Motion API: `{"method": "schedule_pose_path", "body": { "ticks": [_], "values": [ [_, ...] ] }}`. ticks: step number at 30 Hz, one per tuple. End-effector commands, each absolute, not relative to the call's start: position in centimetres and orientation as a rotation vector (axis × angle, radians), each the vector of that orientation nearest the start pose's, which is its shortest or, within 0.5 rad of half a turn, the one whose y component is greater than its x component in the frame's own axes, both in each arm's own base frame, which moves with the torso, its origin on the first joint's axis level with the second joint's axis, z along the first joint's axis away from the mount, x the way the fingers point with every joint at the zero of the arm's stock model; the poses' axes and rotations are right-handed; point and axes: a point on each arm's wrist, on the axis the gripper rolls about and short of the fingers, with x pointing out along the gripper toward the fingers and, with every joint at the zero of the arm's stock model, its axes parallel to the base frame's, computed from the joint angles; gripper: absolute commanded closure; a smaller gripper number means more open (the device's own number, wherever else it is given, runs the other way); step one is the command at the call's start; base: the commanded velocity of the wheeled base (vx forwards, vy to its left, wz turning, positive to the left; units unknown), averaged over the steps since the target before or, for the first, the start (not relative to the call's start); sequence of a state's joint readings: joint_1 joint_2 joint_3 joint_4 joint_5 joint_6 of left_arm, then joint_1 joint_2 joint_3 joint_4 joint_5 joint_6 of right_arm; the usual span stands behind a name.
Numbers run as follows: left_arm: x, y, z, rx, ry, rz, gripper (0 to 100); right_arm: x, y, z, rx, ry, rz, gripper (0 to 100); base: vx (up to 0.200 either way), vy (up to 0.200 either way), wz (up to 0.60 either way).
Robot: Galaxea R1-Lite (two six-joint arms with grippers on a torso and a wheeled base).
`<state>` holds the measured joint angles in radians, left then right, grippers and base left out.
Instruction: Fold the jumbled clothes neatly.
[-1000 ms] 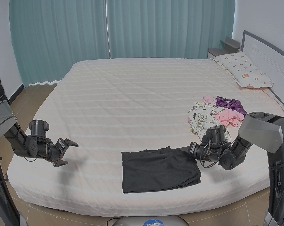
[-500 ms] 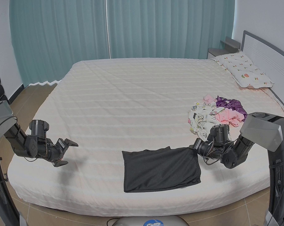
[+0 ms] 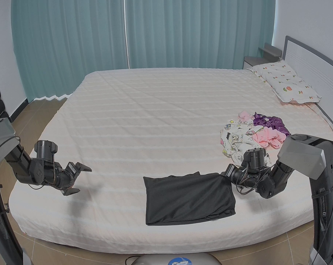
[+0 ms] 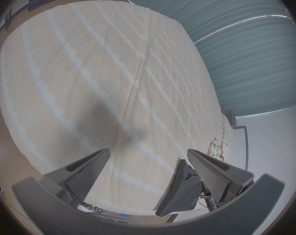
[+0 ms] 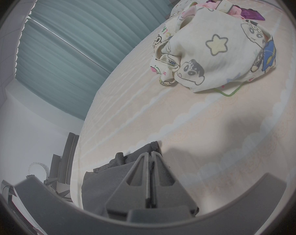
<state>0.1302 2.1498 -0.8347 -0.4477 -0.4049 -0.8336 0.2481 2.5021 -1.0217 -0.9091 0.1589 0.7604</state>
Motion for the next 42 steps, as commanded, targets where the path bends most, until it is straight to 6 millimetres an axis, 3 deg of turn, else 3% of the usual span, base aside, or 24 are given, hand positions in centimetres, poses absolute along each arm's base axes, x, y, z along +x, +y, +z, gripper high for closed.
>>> {"method": "schedule_pose_path", "body": {
  "ticks": [1,7,8,15,21,30,34,42],
  "values": [
    [34.4,3.6,2.4,-1.008,0.911,0.11,0,40.4,10.6,-4.6,0.703,0.7,0.157,100,0.0,0.0,0.0],
    [34.4,3.6,2.4,-1.008,0.911,0.11,0,40.3,10.5,-4.7,0.705,0.706,0.154,100,0.0,0.0,0.0],
    [34.4,3.6,2.4,-1.007,0.911,0.111,0,40.2,10.5,-4.9,0.704,0.709,0.15,0,0.0,0.0,0.0],
    [34.4,3.6,2.4,-1.007,0.911,0.111,0,40.3,10.0,-4.1,0.692,0.665,0.094,0,0.0,0.0,0.0],
    [34.4,3.6,2.4,-1.007,0.911,0.111,0,39.0,9.2,-1.9,0.678,0.644,0.086,0,0.0,0.0,0.0],
    [34.4,3.6,2.4,-1.007,0.911,0.111,0,37.5,8.5,-1.7,0.542,0.642,0.106,0,0.0,0.0,0.0],
    [34.4,3.6,2.4,-1.006,0.911,0.111,0,37.6,8.4,-0.9,0.51,0.484,0.081,0,0.0,0.0,0.0],
    [34.4,3.7,2.4,-1.007,0.91,0.112,0,35.1,8.0,0.8,0.518,0.512,0.142,0,0.0,0.0,0.0]
  ]
}}
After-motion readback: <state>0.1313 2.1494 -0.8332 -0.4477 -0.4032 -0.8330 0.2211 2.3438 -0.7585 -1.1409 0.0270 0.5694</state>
